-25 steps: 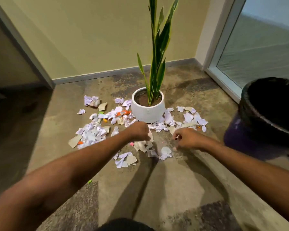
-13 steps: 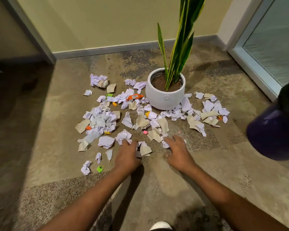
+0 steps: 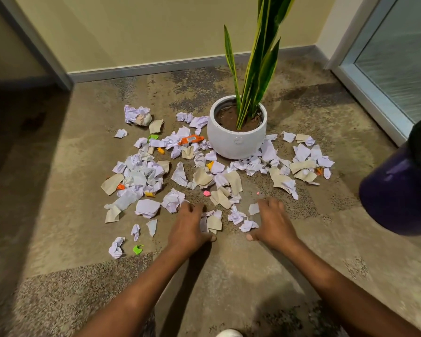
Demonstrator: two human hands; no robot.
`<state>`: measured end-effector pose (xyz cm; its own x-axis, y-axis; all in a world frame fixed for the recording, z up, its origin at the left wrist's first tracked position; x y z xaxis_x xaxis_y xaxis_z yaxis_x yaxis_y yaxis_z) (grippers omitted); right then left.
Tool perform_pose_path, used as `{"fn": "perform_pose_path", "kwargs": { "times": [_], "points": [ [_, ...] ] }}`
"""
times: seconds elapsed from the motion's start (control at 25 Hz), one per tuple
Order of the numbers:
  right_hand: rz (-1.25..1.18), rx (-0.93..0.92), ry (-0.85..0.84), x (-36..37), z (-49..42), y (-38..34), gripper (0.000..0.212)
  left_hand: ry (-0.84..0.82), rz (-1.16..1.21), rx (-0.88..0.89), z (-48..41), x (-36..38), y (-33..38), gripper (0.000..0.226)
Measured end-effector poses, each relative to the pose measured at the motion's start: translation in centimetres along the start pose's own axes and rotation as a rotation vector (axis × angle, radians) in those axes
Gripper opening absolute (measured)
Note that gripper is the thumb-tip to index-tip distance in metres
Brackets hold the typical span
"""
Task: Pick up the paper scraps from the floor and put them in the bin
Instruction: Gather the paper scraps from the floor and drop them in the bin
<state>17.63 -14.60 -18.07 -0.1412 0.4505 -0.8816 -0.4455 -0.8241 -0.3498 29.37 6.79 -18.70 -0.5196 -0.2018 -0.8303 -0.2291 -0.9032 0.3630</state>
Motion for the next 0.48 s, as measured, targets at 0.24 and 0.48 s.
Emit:
{"fn": "perform_pose_path", "kwargs": {
  "times": [0.24,0.48],
  "points": [
    [-0.157,-0.217,0.074,1.0,-0.4,-4.5,0.052,-0.056,0.099,0.076,-0.5,0.6,2.5,0.077],
    [-0.034,-0.125,0.148,-0.4,-0.2,-1.3,0.07,-0.019,-0.024,0.104,-0.3,0.1,1.3,0.091]
  ]
}}
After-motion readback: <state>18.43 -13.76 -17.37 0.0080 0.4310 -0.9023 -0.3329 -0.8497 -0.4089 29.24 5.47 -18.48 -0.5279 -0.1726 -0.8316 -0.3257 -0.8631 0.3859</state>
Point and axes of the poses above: each hand's wrist, its own z-axis away from the middle knuckle, its own x-axis out of the palm, y = z × x, the point moved 10 cm from there along -z, towards the middle knuckle, and after that the axes turned 9 degrees about -x, right-handed, at the moved point
